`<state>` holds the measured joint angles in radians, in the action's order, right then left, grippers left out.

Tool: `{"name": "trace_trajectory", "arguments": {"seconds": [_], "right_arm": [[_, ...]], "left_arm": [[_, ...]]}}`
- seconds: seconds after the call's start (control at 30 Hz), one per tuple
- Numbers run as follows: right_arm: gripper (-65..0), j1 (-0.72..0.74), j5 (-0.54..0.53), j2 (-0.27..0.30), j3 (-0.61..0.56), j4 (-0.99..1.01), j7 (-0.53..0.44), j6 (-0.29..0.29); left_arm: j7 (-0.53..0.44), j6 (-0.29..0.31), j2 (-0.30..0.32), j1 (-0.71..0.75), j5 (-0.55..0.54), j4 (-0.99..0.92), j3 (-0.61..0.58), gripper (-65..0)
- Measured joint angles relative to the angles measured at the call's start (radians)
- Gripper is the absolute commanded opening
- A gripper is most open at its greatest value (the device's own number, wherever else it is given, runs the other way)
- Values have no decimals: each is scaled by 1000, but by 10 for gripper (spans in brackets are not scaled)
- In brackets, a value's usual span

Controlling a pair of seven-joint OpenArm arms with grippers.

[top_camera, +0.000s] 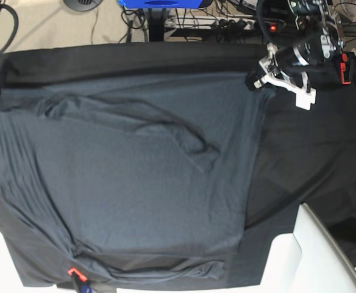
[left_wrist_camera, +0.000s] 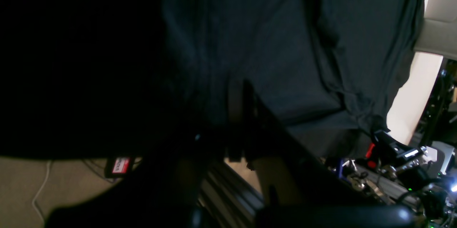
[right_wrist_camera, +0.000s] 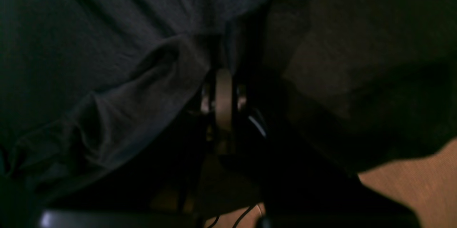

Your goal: Fold the T-shirt properly

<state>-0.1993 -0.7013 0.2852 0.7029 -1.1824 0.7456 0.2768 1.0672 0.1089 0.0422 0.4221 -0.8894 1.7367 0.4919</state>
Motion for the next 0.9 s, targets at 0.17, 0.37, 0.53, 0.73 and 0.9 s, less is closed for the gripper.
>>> {"name": "trace_trajectory", "arguments": {"seconds": [0.17,0.37,0.53,0.73,0.9], "right_arm": [[-645,-34,0,-60,84,-80,81,7],[-647,-56,7,-59,110,-169,164,3],[-645,-45,3,-60,105,-174,172,-26],[-645,11,14,-54,36,-171,172,-124],[-645,69,7,-50,-15,-124,163,-200]], "left_arm": [[0,0,2,57,-1,40,0,-650],[-1,0,2,126,-1,89,0,-650],[-1,0,2,117,0,85,0,-650],[2,0,2,52,-1,84,-6,-650],[71,0,0,-28,3,46,2,-650]]}}
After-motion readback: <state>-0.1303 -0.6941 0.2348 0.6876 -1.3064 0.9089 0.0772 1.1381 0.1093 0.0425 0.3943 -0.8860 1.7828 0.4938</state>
